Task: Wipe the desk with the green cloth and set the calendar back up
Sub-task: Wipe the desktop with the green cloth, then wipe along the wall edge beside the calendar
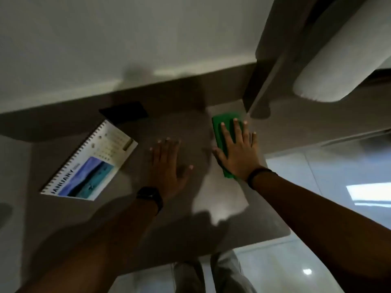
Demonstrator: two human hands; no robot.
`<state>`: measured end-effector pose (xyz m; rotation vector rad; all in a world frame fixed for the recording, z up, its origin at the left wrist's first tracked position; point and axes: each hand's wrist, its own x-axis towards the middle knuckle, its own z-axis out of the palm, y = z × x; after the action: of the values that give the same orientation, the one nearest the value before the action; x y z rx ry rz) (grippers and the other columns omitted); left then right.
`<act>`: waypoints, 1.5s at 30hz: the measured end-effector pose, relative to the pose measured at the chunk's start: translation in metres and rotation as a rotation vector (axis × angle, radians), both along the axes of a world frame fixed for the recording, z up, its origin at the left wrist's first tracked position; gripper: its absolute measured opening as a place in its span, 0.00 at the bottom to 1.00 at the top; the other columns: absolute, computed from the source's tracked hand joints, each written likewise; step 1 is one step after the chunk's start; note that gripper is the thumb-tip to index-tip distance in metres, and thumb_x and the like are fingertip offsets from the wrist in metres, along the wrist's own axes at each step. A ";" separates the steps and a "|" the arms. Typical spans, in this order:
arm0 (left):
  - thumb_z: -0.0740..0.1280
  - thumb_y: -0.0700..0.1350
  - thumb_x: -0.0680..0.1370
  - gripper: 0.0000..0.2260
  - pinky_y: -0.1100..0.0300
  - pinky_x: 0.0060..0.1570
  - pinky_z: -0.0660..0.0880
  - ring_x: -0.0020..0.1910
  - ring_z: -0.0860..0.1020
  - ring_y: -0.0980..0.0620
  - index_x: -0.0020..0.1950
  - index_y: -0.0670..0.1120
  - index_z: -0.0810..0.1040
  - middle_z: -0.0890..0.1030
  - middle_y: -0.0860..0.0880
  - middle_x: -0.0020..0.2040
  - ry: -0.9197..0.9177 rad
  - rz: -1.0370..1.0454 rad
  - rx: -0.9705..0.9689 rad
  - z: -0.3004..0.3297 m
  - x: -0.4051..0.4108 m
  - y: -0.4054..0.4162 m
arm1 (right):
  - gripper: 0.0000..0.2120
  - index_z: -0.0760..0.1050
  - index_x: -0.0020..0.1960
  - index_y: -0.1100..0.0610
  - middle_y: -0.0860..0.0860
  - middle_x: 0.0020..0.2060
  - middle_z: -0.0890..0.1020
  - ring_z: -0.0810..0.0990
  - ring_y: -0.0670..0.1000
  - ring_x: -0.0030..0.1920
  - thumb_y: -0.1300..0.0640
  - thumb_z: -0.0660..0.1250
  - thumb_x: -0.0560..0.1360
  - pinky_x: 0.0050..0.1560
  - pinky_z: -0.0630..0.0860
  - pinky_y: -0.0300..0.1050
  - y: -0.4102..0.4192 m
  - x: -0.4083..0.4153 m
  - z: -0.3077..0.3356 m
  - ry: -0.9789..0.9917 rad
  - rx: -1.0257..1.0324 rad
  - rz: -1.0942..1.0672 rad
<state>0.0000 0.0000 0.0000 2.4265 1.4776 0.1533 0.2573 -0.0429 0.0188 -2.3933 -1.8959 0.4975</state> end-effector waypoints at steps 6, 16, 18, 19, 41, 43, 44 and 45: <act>0.57 0.70 0.80 0.39 0.32 0.82 0.46 0.86 0.50 0.36 0.87 0.55 0.52 0.55 0.42 0.87 0.101 0.014 -0.003 -0.048 -0.007 -0.014 | 0.33 0.49 0.86 0.45 0.59 0.85 0.55 0.51 0.67 0.84 0.34 0.48 0.84 0.78 0.54 0.74 -0.001 -0.008 -0.041 -0.091 0.053 -0.068; 0.57 0.72 0.80 0.42 0.29 0.81 0.48 0.86 0.47 0.38 0.87 0.53 0.50 0.52 0.41 0.87 0.086 -0.006 -0.023 -0.036 -0.016 -0.016 | 0.28 0.52 0.86 0.56 0.59 0.85 0.55 0.52 0.62 0.85 0.50 0.49 0.87 0.82 0.58 0.65 0.001 -0.014 -0.035 0.012 0.090 -0.111; 0.58 0.72 0.80 0.43 0.30 0.82 0.46 0.87 0.45 0.39 0.87 0.52 0.50 0.50 0.42 0.88 0.057 -0.026 0.008 -0.018 -0.036 -0.020 | 0.28 0.54 0.85 0.58 0.60 0.85 0.56 0.52 0.61 0.85 0.52 0.51 0.87 0.82 0.57 0.64 -0.003 -0.022 -0.027 0.080 0.092 -0.131; 0.59 0.72 0.79 0.43 0.31 0.82 0.45 0.87 0.44 0.39 0.87 0.52 0.50 0.50 0.42 0.88 0.044 -0.026 0.039 -0.006 -0.050 -0.021 | 0.27 0.55 0.85 0.59 0.60 0.85 0.57 0.53 0.61 0.85 0.53 0.52 0.87 0.82 0.57 0.63 -0.006 -0.030 -0.023 0.127 0.101 -0.150; 0.68 0.71 0.73 0.48 0.21 0.74 0.53 0.83 0.44 0.29 0.85 0.55 0.51 0.52 0.37 0.86 0.497 0.005 0.152 0.108 -0.262 0.060 | 0.34 0.30 0.83 0.42 0.49 0.85 0.34 0.31 0.53 0.84 0.33 0.40 0.84 0.82 0.39 0.57 0.090 -0.393 0.025 1.104 0.481 -0.319; 0.73 0.69 0.72 0.49 0.20 0.74 0.53 0.83 0.44 0.30 0.85 0.54 0.52 0.53 0.37 0.86 0.511 -0.017 0.168 0.107 -0.264 0.063 | 0.32 0.28 0.82 0.39 0.48 0.85 0.33 0.29 0.52 0.84 0.33 0.37 0.83 0.83 0.38 0.60 0.086 -0.396 0.015 1.064 0.462 -0.306; 0.72 0.70 0.72 0.49 0.21 0.75 0.52 0.83 0.43 0.30 0.85 0.54 0.52 0.52 0.37 0.86 0.514 -0.020 0.166 0.107 -0.264 0.064 | 0.31 0.27 0.81 0.39 0.48 0.85 0.32 0.29 0.53 0.84 0.33 0.36 0.83 0.83 0.38 0.63 0.085 -0.393 0.009 1.036 0.438 -0.312; 0.69 0.72 0.72 0.49 0.21 0.75 0.50 0.84 0.42 0.30 0.85 0.54 0.52 0.52 0.38 0.86 0.517 -0.017 0.157 0.107 -0.264 0.065 | 0.31 0.27 0.81 0.40 0.49 0.84 0.32 0.29 0.56 0.84 0.34 0.37 0.84 0.83 0.38 0.66 0.088 -0.388 0.004 1.015 0.411 -0.337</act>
<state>-0.2640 0.0646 0.1069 2.7412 1.6966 -0.4083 -0.1304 0.0454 0.0231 -1.6169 -0.9983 0.9313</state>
